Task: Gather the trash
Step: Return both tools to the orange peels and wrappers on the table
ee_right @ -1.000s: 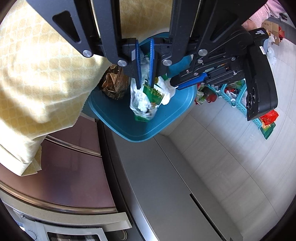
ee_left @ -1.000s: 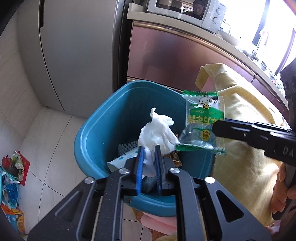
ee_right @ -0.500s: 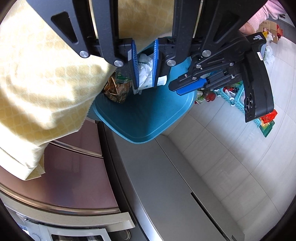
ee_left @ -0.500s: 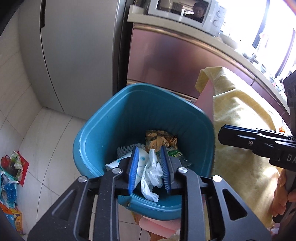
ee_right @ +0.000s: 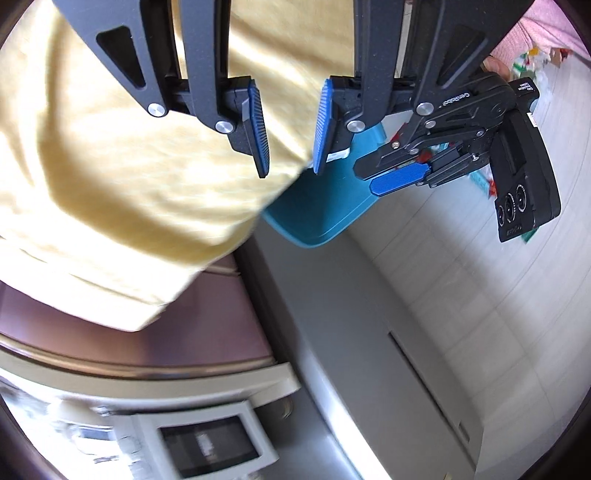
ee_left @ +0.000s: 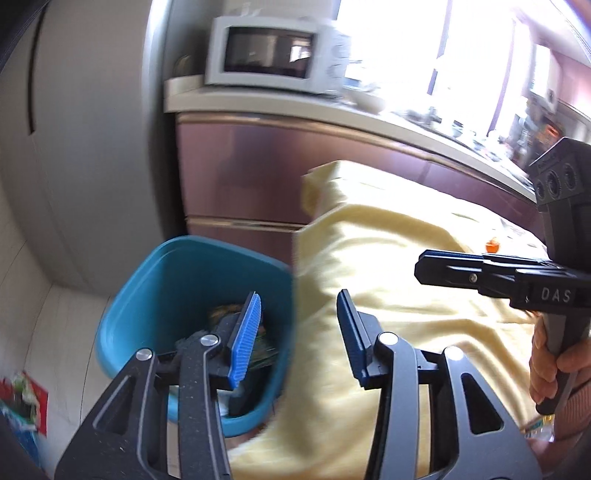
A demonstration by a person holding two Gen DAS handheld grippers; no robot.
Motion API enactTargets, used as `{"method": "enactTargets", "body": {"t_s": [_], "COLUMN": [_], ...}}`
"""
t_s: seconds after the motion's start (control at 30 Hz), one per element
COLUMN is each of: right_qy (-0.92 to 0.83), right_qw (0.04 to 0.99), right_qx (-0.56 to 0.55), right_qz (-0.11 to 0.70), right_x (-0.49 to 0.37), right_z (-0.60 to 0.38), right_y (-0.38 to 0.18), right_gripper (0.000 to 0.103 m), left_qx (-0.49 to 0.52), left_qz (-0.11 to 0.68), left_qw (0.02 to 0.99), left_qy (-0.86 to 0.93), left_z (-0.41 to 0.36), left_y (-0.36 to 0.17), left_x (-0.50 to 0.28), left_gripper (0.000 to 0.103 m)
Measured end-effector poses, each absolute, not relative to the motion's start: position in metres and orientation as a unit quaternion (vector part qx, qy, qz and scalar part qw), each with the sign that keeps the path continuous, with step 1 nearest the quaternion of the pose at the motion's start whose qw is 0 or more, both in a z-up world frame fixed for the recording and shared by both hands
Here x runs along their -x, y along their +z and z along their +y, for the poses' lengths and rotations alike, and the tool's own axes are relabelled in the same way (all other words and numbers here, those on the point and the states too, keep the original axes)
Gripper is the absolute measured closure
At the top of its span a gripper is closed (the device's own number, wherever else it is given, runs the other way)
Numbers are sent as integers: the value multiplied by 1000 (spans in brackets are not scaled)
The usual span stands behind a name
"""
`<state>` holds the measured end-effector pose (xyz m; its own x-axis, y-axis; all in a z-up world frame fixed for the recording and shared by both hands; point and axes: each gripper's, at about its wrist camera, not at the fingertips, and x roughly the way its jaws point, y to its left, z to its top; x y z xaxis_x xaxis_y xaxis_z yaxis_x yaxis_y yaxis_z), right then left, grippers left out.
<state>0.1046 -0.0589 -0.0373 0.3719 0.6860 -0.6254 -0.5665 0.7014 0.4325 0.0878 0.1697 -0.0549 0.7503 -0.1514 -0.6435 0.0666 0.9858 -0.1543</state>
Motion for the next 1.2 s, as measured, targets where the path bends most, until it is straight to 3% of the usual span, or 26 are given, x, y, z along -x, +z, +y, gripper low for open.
{"method": "enactTargets", "body": {"t_s": [0.4,0.93,0.97,1.03,1.2], "right_qy": [251,70,59,38,8], "right_qw": [878,918,919,920,918], "right_qx": [-136,-200,-203,-208,-218], "right_qz": [384,336,334,330,332], "right_x": [-68,-12,-10,-8,-14], "right_z": [-207,-373,-380,-394,-419], "right_y": [-39,-43,-44,-46,-55], "right_gripper": [75,75,74,59,55], "left_qx": [11,-41,-40,-38,-34], "left_qz": [344,388,391,397,416], "left_qw": [920,865,862,857,848], "left_qy": [-189,-316,-320,-327,-325], "left_z": [42,-110,-116,-125,-143], "left_y": [-38,-58,-58,-59,-65], "left_x": [-92,-104,-106,-113,-125], "left_gripper": [59,59,59,59,59]}}
